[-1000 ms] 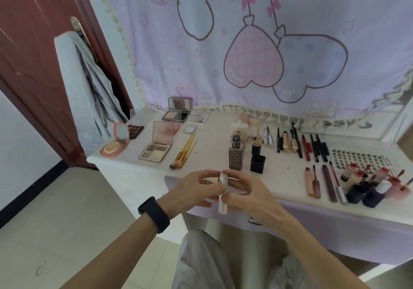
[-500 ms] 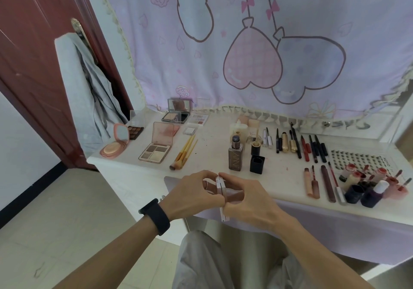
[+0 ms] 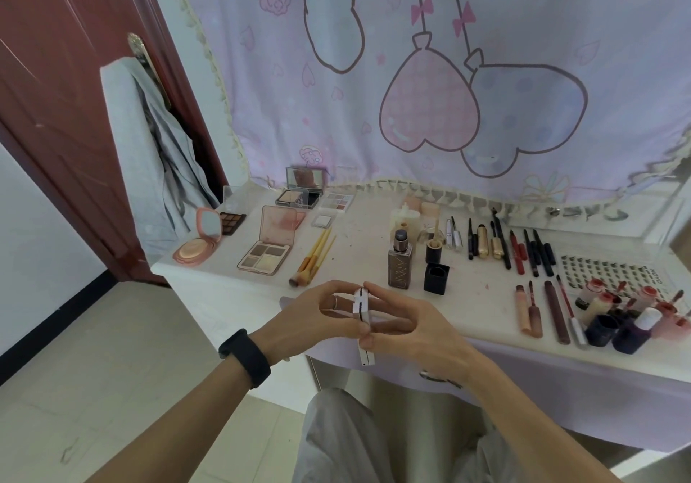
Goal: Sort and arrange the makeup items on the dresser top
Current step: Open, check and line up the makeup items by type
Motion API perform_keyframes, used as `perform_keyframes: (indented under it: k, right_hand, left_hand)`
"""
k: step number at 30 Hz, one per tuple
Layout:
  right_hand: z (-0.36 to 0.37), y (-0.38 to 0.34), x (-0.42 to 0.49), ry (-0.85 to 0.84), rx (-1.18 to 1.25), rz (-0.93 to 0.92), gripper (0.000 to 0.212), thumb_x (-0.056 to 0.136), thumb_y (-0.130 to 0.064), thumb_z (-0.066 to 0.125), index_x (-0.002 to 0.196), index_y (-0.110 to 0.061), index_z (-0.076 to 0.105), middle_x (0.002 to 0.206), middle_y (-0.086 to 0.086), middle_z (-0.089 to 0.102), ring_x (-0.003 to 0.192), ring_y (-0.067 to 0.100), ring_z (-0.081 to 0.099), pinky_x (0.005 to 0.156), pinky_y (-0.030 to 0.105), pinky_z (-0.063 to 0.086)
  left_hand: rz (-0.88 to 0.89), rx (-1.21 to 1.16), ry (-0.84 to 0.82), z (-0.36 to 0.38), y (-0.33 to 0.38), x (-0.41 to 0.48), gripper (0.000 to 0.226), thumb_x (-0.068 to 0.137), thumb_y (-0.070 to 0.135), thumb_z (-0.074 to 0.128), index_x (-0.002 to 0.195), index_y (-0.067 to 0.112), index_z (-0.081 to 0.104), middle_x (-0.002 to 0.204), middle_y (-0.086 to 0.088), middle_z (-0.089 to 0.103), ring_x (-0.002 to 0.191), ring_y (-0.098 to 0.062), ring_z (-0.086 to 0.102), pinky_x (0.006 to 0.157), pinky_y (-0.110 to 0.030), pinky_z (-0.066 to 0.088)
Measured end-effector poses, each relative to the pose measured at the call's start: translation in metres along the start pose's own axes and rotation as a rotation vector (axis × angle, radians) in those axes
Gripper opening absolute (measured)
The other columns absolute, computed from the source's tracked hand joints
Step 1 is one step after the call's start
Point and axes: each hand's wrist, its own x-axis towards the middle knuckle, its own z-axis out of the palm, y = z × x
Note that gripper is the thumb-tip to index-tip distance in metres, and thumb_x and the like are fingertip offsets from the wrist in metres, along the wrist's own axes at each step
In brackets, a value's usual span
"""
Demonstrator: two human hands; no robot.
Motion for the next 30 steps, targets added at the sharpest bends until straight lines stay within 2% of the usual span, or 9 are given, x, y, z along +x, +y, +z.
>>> perform_keyframes:
  k: [3,7,10,13,17,20,25,28,30]
  right_hand:
    - [0.000,0.002,0.002,0.044,0.159,0.070,0.070,0.074,-0.038,0.084,0.137,-0.043,0.055,0.135,-0.011,0.065,0.119,0.010,0.065,0.092,0.024,0.055]
    - [0.008,-0.002,0.007,0.126,0.339,0.175,0.058,0.080,-0.050,0.079,0.127,-0.019,0.062,0.112,0.005,0.076,0.102,0.028,0.074,0.086,0.035,0.061]
    - [0.016,-0.008,0.013,0.192,0.273,0.164,0.047,0.079,-0.044,0.078,0.119,-0.019,0.067,0.101,0.001,0.078,0.094,0.023,0.076,0.080,0.027,0.061]
    - [0.021,-0.008,0.019,0.256,0.225,0.143,0.034,0.083,-0.037,0.081,0.113,-0.024,0.071,0.097,-0.006,0.079,0.091,0.015,0.076,0.079,0.025,0.061]
    - [0.029,-0.005,0.022,0.304,0.101,0.094,0.051,0.064,-0.062,0.078,0.106,-0.034,0.072,0.098,-0.014,0.077,0.094,0.009,0.074,0.085,0.033,0.060]
    - [0.034,0.000,0.022,0.342,0.044,0.057,0.050,0.061,-0.064,0.074,0.103,-0.037,0.073,0.097,-0.016,0.077,0.094,0.007,0.073,0.084,0.030,0.059]
    - [0.032,0.001,0.025,0.392,0.189,0.085,0.018,0.092,-0.034,0.069,0.105,-0.024,0.077,0.099,0.003,0.077,0.092,0.023,0.074,0.078,0.035,0.062]
    - [0.031,-0.004,0.025,0.378,0.236,0.100,0.021,0.100,-0.027,0.059,0.101,-0.020,0.079,0.100,0.006,0.077,0.092,0.026,0.074,0.076,0.033,0.062]
    - [0.033,-0.005,0.026,0.380,0.278,0.120,0.023,0.101,-0.025,0.057,0.098,-0.015,0.078,0.100,0.011,0.077,0.092,0.028,0.074,0.074,0.032,0.061]
  left_hand:
    - [0.073,-0.030,0.117,-0.002,-0.002,-0.001,0.057,0.076,0.023,0.085,0.125,0.031,0.056,0.110,0.008,0.071,0.101,-0.008,0.069,0.091,-0.028,0.056]
    - [0.195,0.070,0.254,-0.003,-0.002,-0.004,0.072,0.061,0.039,0.090,0.122,0.038,0.053,0.114,0.014,0.065,0.106,-0.002,0.064,0.093,-0.020,0.052]
    - [0.247,0.158,0.300,0.000,-0.002,-0.006,0.077,0.055,0.052,0.086,0.121,0.041,0.049,0.118,0.021,0.061,0.109,0.005,0.058,0.092,-0.011,0.048]
    - [0.285,0.229,0.344,-0.003,-0.007,-0.007,0.078,0.062,0.046,0.089,0.127,0.037,0.047,0.123,0.024,0.055,0.110,0.011,0.053,0.093,-0.008,0.044]
    - [0.277,0.213,0.342,-0.005,-0.014,-0.010,0.082,0.064,0.051,0.086,0.134,0.040,0.045,0.126,0.028,0.054,0.113,0.011,0.054,0.094,-0.010,0.046]
    - [0.291,0.253,0.348,-0.004,-0.018,-0.013,0.081,0.064,0.053,0.084,0.133,0.044,0.043,0.126,0.030,0.051,0.114,0.013,0.052,0.095,-0.009,0.044]
    - [0.323,0.136,0.419,-0.008,-0.027,-0.016,0.073,0.064,0.038,0.089,0.128,0.038,0.053,0.119,0.030,0.059,0.110,0.004,0.060,0.094,-0.010,0.046]
    - [0.304,0.088,0.411,-0.011,-0.035,-0.019,0.075,0.065,0.033,0.088,0.130,0.035,0.052,0.117,0.029,0.058,0.110,-0.002,0.063,0.094,-0.012,0.047]
    - [0.289,0.133,0.393,-0.016,-0.038,-0.020,0.077,0.067,0.030,0.088,0.134,0.034,0.049,0.118,0.026,0.057,0.111,0.003,0.058,0.095,-0.009,0.045]
